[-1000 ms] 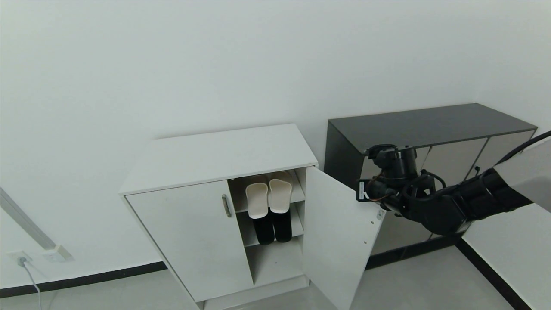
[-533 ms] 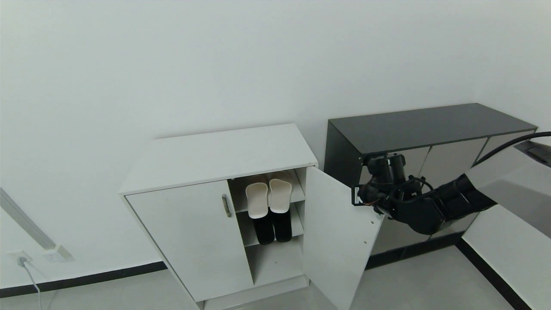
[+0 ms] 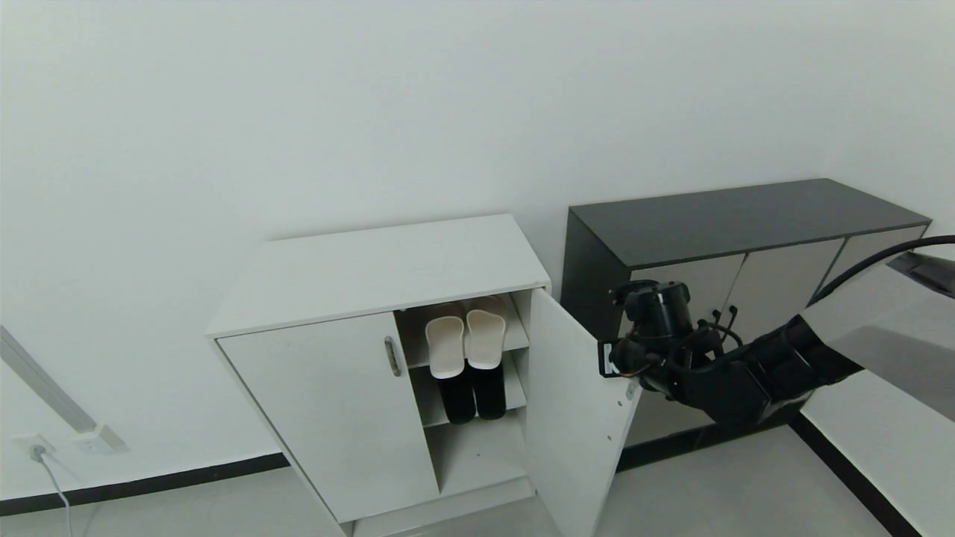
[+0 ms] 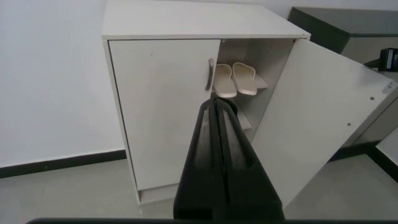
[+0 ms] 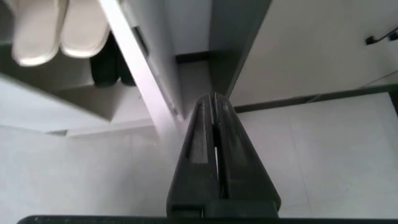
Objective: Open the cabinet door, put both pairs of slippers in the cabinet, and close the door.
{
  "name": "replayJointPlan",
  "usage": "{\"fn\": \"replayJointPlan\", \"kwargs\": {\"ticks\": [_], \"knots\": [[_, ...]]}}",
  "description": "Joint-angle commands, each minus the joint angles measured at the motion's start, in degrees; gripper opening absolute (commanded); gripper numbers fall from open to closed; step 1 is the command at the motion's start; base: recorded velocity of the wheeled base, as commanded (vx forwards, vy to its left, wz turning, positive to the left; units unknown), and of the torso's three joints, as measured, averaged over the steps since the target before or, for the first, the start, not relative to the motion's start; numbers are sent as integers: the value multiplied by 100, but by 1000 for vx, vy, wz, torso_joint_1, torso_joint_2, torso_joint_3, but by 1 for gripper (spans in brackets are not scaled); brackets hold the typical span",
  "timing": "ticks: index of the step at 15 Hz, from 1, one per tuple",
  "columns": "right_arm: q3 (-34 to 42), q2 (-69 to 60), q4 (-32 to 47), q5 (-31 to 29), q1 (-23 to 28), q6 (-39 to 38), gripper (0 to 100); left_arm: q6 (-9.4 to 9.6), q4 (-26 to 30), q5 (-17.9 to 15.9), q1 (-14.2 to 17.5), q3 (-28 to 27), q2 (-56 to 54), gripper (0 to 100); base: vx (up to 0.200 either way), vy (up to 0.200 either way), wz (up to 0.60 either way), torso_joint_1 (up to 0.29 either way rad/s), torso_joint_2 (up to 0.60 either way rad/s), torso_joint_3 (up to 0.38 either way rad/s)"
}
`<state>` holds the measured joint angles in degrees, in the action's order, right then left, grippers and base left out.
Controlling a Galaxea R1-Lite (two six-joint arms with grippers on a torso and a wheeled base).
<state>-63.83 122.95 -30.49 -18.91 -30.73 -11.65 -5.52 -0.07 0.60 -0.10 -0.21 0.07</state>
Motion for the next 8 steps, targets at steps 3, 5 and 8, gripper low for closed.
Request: {"fn": "replayJointPlan", "kwargs": {"ticks": [3,5,8], "knots": [[468,-624,-80,-16,-724,-21,0,-1,-1,2,1,3,1,0,0,0,0,0,0,0],[600,-826,-98,1,-803,5,0,-1,-1,11,1,3,1,0,0,0,0,0,0,0],[1066,-1239,-89,63,-847,348,0,-1,-1,11,1,3,1,0,0,0,0,0,0,0]]}}
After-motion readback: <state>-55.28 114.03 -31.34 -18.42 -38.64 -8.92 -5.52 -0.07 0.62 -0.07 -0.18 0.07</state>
